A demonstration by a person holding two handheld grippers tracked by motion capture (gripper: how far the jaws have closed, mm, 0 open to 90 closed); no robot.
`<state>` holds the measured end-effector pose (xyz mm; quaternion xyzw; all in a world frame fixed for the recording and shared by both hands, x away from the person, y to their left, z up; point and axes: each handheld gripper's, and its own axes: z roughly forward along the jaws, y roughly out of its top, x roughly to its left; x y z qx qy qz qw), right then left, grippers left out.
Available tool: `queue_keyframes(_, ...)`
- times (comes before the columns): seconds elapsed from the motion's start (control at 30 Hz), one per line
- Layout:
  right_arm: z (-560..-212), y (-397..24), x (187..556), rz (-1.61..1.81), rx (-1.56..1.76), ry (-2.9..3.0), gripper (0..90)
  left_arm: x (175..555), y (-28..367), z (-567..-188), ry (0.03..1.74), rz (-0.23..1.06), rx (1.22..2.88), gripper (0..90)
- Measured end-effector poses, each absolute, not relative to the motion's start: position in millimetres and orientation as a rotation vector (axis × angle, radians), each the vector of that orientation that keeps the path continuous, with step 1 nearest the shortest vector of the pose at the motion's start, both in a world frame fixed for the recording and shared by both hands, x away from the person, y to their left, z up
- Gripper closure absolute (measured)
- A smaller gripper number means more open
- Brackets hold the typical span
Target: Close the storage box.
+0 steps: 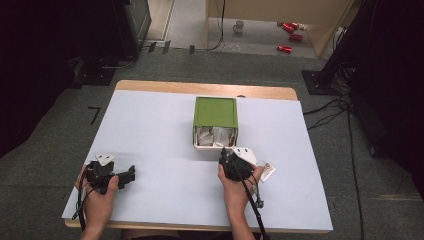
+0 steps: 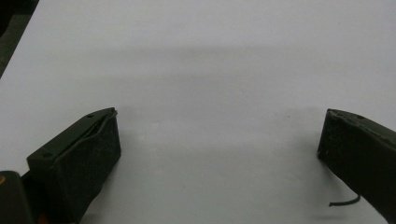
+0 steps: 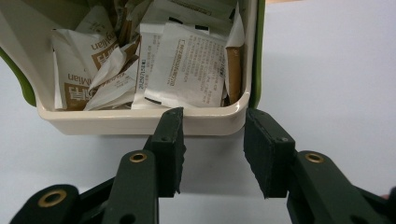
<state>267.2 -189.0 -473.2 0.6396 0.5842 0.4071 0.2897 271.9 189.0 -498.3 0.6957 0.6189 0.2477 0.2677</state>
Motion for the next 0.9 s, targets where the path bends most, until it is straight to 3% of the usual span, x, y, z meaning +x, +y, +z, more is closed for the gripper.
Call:
queue_keyframes(0.37,-474,-188,269,1.086,1.714,1.553,55.8,272,189,-498,1.670,0.669,1.878,0.0)
queue_keyframes(0.57,-474,-193,270,1.086,1.749,1.601,40.8,272,189,-498,1.670,0.668,1.878,0.0)
queue_keyframes(0.9,-456,-208,254,1.083,1.703,1.604,34.3,272,189,-498,1.670,0.668,1.879,0.0)
